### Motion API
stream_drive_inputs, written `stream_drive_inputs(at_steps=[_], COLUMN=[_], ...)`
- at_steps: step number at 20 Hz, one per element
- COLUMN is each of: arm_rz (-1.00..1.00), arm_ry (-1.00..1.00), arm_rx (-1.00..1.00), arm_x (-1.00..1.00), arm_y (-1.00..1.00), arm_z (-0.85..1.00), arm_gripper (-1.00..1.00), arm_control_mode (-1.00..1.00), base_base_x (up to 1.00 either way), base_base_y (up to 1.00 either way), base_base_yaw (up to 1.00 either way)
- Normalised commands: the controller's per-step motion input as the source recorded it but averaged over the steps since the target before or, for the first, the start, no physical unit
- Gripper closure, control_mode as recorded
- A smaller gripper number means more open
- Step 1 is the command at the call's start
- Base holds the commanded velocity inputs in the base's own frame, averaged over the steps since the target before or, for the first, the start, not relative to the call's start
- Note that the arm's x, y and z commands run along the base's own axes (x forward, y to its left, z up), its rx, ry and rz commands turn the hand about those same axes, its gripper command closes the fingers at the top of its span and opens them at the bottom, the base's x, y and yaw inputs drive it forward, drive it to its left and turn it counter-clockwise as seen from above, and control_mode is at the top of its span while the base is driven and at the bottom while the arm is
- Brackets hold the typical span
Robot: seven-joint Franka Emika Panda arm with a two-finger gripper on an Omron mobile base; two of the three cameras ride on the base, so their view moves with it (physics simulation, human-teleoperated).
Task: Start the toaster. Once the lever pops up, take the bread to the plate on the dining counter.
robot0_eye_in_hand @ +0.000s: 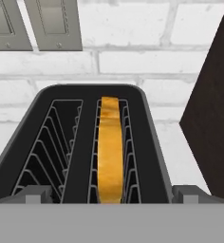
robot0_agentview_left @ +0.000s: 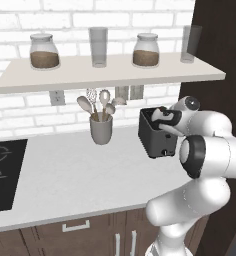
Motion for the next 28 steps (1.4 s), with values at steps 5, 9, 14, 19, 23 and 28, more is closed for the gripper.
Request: stream_drive_inputs(at_steps=[5, 9, 14, 19, 23, 28], arm_rz=[0.0, 0.0, 0.0, 0.0, 0.0, 0.0], arm_ry=[0.0, 0.0, 0.0, 0.0, 0.0, 0.0], arm_rx=[0.0, 0.0, 0.0, 0.0, 0.0, 0.0], arm_x=[0.09, 0.07, 0.05, 0.05, 0.0, 0.0], arm_y=[0.0, 0.0, 0.0, 0.0, 0.0, 0.0], arm_z=[-0.11, -0.13, -0.11, -0.02, 0.0, 0.0], arm_gripper=[-1.0, -1.0, -1.0, -1.0, -1.0, 1.0], arm_control_mode=[-1.0, -1.0, -1.0, -1.0, -1.0, -1.0], base_base_x=[0.0, 0.0, 0.0, 0.0, 0.0, 0.0], base_base_y=[0.0, 0.0, 0.0, 0.0, 0.0, 0.0], base_base_yaw=[0.0, 0.0, 0.0, 0.0, 0.0, 0.0])
